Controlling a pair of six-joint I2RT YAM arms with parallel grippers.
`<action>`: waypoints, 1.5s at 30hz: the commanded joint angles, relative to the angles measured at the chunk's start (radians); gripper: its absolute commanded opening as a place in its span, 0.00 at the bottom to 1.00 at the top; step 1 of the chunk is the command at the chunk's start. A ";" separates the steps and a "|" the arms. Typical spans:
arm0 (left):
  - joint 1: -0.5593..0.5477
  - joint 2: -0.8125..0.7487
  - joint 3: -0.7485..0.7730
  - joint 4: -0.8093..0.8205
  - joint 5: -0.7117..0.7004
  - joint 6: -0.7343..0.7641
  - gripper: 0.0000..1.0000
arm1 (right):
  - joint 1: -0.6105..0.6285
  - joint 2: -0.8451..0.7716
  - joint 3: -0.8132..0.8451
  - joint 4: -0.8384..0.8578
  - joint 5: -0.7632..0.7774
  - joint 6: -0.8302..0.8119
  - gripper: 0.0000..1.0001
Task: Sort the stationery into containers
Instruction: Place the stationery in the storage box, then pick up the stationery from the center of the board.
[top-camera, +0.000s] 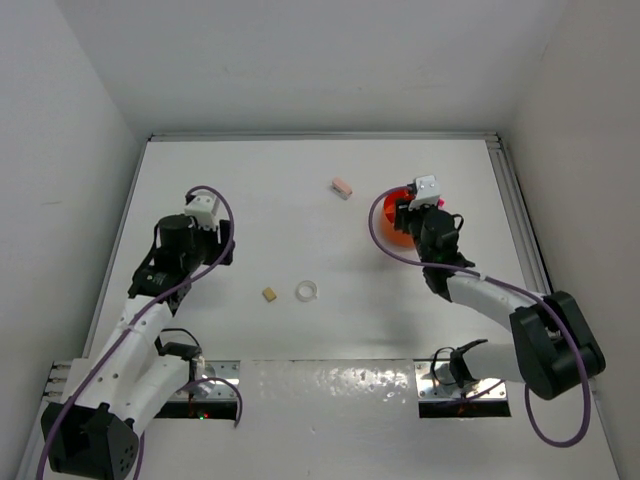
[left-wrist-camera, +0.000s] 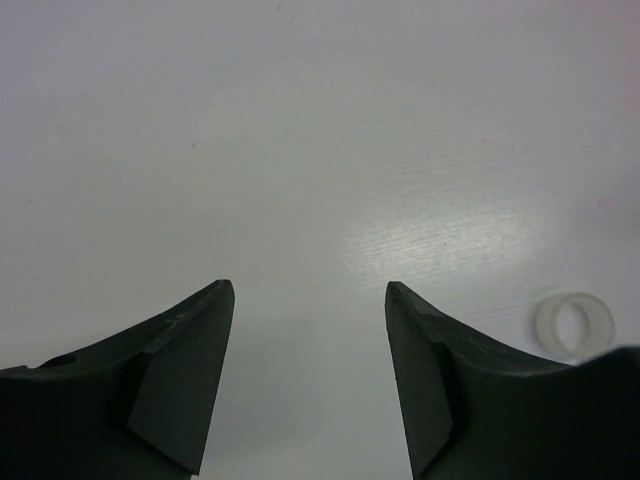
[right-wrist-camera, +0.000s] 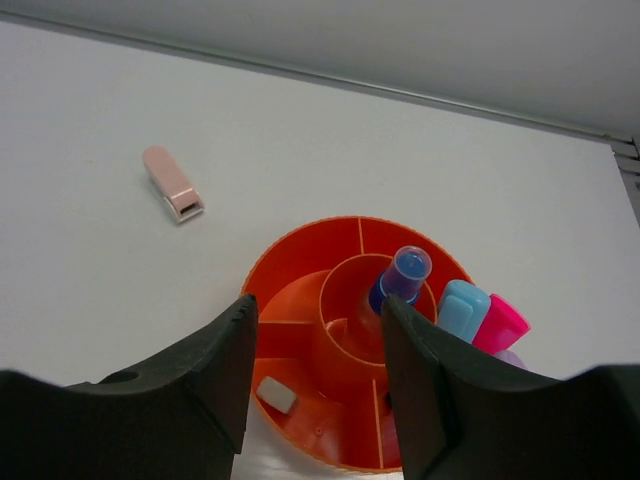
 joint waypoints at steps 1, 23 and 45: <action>-0.022 0.009 0.069 -0.014 0.192 0.121 0.61 | 0.021 -0.069 0.001 -0.005 -0.002 0.012 0.52; -0.455 0.760 0.367 -0.495 0.163 0.527 0.76 | 0.278 -0.296 0.079 -0.425 -0.008 0.134 0.71; -0.490 0.863 0.316 -0.338 0.060 0.375 0.36 | 0.282 -0.364 0.062 -0.471 0.051 0.124 0.71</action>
